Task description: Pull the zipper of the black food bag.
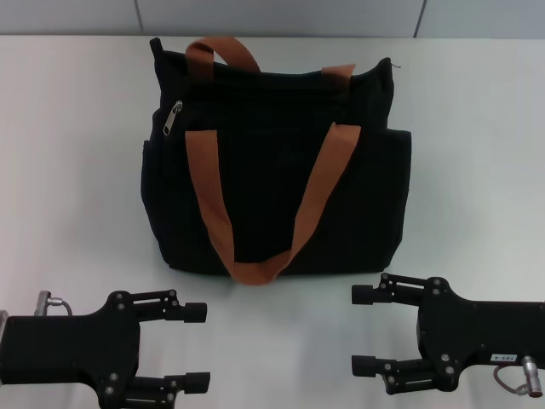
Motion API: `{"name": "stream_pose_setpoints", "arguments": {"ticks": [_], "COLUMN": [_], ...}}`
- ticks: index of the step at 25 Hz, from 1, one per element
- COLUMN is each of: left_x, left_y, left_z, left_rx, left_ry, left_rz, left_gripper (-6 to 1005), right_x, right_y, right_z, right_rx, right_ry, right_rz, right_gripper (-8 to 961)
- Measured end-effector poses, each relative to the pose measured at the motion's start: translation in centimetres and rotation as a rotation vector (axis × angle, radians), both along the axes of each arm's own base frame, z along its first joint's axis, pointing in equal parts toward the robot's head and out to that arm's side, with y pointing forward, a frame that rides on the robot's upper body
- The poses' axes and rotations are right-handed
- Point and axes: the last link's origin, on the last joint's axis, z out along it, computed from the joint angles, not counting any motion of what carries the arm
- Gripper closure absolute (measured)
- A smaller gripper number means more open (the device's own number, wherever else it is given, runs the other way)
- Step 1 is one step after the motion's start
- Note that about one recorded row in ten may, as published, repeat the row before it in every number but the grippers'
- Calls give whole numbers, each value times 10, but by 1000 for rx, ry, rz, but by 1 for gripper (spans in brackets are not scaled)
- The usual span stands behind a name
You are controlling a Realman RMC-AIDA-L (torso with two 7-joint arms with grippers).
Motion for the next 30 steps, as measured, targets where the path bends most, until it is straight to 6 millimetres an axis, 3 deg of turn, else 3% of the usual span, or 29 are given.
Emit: {"name": "stream_pose_setpoints", "arguments": {"ticks": [20,24,27,29,30], "left_x": [4,17,17,18,18], "left_y": [6,18,18,37,37], "left_z": [7,28,28,52,52], "left_rx": [57,250,250,532,532], "left_ry": [-50,-215,-215,-401,-401], "left_rz": [9,2,2,146,146], "left_gripper": [231,232,232,233,233], "right_x": [1,2,2,2,2], "right_y": [0,0,0,0,0], "right_z": [0,-1,0,0,0], "right_rx": [1,4,5,6,7], "right_ry": [-2,-6,-6,-5,-5], "right_rz": [-4,-7,-9,-10,-11], "right_gripper": [126,126,126,126,126]}}
